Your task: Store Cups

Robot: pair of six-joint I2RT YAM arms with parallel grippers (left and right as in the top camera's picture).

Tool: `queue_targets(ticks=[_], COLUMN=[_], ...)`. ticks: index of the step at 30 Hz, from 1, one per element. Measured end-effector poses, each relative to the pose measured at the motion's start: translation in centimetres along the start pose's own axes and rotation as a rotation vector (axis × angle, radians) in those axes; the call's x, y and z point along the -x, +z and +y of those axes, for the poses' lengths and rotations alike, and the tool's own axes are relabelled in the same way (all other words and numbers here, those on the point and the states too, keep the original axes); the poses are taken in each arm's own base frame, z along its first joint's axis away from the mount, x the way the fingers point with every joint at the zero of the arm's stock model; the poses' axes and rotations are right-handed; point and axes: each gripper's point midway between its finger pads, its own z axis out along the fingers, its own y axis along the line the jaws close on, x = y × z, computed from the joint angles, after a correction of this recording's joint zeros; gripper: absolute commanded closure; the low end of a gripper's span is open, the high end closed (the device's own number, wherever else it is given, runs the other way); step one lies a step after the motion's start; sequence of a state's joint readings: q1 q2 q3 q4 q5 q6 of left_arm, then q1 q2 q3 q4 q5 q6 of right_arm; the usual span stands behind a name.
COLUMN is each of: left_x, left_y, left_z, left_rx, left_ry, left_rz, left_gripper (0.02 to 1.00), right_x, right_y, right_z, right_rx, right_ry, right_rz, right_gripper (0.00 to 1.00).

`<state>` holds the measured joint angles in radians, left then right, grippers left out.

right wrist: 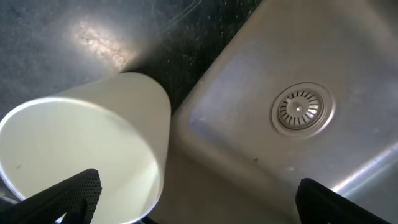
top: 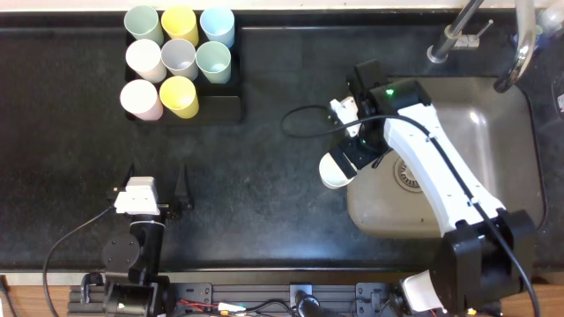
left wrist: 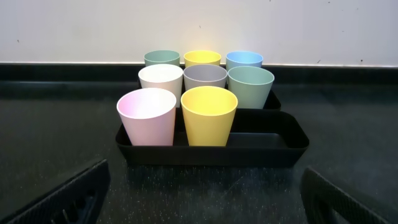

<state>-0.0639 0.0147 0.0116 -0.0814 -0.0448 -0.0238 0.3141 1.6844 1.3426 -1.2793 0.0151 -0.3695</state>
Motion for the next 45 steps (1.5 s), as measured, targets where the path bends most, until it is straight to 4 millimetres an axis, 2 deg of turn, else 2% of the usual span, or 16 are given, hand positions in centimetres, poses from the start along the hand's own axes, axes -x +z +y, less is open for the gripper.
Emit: queue_targets(ticks=[10,13,14,16,18,20,21,23,25,27,35,37,39,42,45], left_x=[0.0,0.0,0.0,0.0,0.0,0.0,0.0,0.0,0.0,0.0,0.0,0.0,0.0,0.0,0.0], left_y=[0.0,0.0,0.0,0.0,0.0,0.0,0.0,0.0,0.0,0.0,0.0,0.0,0.0,0.0,0.0], left_z=[0.0,0.0,0.0,0.0,0.0,0.0,0.0,0.0,0.0,0.0,0.0,0.0,0.0,0.0,0.0], left_rx=[0.000,0.000,0.000,0.000,0.000,0.000,0.000,0.000,0.000,0.000,0.000,0.000,0.000,0.000,0.000], left_ry=[0.000,0.000,0.000,0.000,0.000,0.000,0.000,0.000,0.000,0.000,0.000,0.000,0.000,0.000,0.000], left_rz=[0.000,0.000,0.000,0.000,0.000,0.000,0.000,0.000,0.000,0.000,0.000,0.000,0.000,0.000,0.000], left_gripper=[0.020,0.020,0.020,0.020,0.020,0.020,0.020,0.020,0.020,0.020,0.020,0.020,0.020,0.020,0.020], right_x=[0.3,0.5,0.6,0.7,0.7,0.7,0.7,0.8,0.8,0.6,0.4,0.5,1.8,6.1,10.1], right_y=[1.2,1.3,1.3,1.3,1.3,1.3,1.3,1.3,1.6,2.0,2.2,1.3,-0.7,-6.5,-13.0], right_z=[0.1,0.0,0.0,0.0,0.0,0.1,0.2,0.6,0.9,1.1,1.4,1.5,1.5,1.9,3.4], right_rx=[0.017,0.015,0.017,0.016,0.018,0.023,0.031,0.049,0.067,0.078,0.094,0.089,0.066,0.011,-0.013], right_ry=[-0.003,-0.010,-0.013,-0.025,-0.025,-0.035,-0.039,-0.045,-0.050,-0.060,-0.053,-0.044,-0.039,-0.050,-0.077], right_rz=[0.026,0.018,0.017,0.013,0.011,0.010,0.008,0.003,-0.001,0.002,0.009,0.014,-0.017,-0.175,-0.346], right_gripper=[0.003,0.047,0.080,0.288,0.356,0.465,0.478,0.619,0.706,0.956,0.956,0.956,0.956,0.956,0.956])
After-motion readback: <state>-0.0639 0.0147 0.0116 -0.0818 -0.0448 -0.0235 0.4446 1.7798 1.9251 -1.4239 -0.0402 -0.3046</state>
